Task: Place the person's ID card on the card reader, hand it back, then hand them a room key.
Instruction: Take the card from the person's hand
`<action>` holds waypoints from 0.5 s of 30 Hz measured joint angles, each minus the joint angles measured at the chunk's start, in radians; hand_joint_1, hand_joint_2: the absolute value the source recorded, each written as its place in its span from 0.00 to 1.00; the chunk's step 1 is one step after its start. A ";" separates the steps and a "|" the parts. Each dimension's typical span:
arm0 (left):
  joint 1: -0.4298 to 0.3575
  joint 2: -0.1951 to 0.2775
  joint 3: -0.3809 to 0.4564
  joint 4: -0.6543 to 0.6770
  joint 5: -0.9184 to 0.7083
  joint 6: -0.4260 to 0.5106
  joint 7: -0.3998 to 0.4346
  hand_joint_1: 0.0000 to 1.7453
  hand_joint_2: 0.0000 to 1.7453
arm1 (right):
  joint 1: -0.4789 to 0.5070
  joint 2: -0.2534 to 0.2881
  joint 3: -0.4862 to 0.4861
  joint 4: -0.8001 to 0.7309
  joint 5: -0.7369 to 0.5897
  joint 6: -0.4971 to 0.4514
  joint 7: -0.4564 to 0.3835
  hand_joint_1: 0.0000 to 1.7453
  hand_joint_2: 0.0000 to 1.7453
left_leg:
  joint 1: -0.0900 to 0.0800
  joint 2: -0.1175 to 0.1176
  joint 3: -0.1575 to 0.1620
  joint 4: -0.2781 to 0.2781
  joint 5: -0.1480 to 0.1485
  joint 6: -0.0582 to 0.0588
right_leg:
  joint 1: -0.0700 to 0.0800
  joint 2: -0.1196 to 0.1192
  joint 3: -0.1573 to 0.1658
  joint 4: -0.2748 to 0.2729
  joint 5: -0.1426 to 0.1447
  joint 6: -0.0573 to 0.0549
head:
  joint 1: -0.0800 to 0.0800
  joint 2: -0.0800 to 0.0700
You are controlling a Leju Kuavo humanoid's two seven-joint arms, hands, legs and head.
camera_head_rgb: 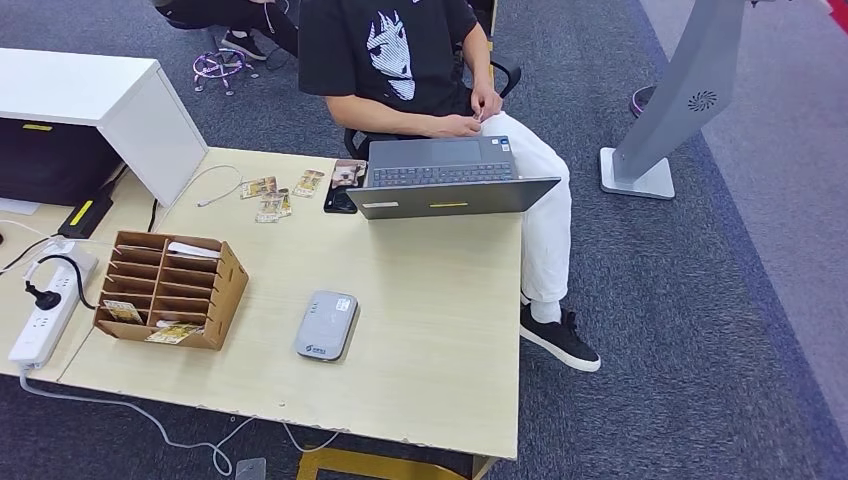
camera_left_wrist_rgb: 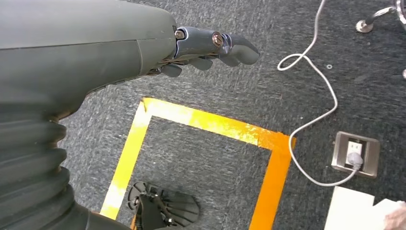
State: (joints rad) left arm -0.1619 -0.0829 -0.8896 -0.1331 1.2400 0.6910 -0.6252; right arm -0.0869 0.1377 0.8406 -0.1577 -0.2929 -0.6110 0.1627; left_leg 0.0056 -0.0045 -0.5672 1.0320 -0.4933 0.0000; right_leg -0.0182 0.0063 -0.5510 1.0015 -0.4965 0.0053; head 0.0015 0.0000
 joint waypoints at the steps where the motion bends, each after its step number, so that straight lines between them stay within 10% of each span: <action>1: -0.001 0.000 0.000 0.000 -0.001 0.001 -0.017 0.00 1.00 | 0.000 0.000 -0.001 0.000 -0.001 0.000 -0.001 0.00 1.00 | 0.000 0.000 0.000 0.000 0.000 0.000 | 0.000 0.000 0.000 0.000 0.000 0.000 | 0.000 0.000; 6: -0.028 0.007 0.015 0.000 -0.102 0.005 -0.069 0.00 1.00 | 0.001 0.000 -0.011 0.001 -0.013 0.000 -0.007 0.00 1.00 | 0.000 0.000 0.000 0.000 0.000 0.000 | 0.000 0.000 0.000 0.000 0.000 0.000 | 0.000 0.000; 9: -0.030 0.012 0.136 -0.015 -0.469 0.008 -0.072 0.00 1.00 | 0.003 0.000 -0.017 0.001 -0.022 0.000 -0.013 0.00 1.00 | -0.001 0.001 0.001 0.000 0.000 0.001 | -0.001 0.001 0.000 0.000 0.000 0.000 | 0.000 0.000; 15: 0.034 -0.072 0.844 -0.123 -1.724 0.014 -0.075 0.00 1.00 | 0.007 0.000 -0.025 0.003 -0.031 0.000 -0.016 0.00 1.00 | -0.002 0.003 0.000 0.000 0.000 0.002 | -0.002 0.004 0.000 0.000 0.000 0.000 | 0.000 0.000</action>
State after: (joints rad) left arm -0.1284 -0.1549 -0.0455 -0.2566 -0.4840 0.7051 -0.7002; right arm -0.0802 0.1377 0.8161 -0.1549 -0.3238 -0.6111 0.1466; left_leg 0.0033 -0.0013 -0.5672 1.0320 -0.4935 0.0017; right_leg -0.0204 0.0101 -0.5513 1.0015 -0.4960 0.0058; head 0.0020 0.0000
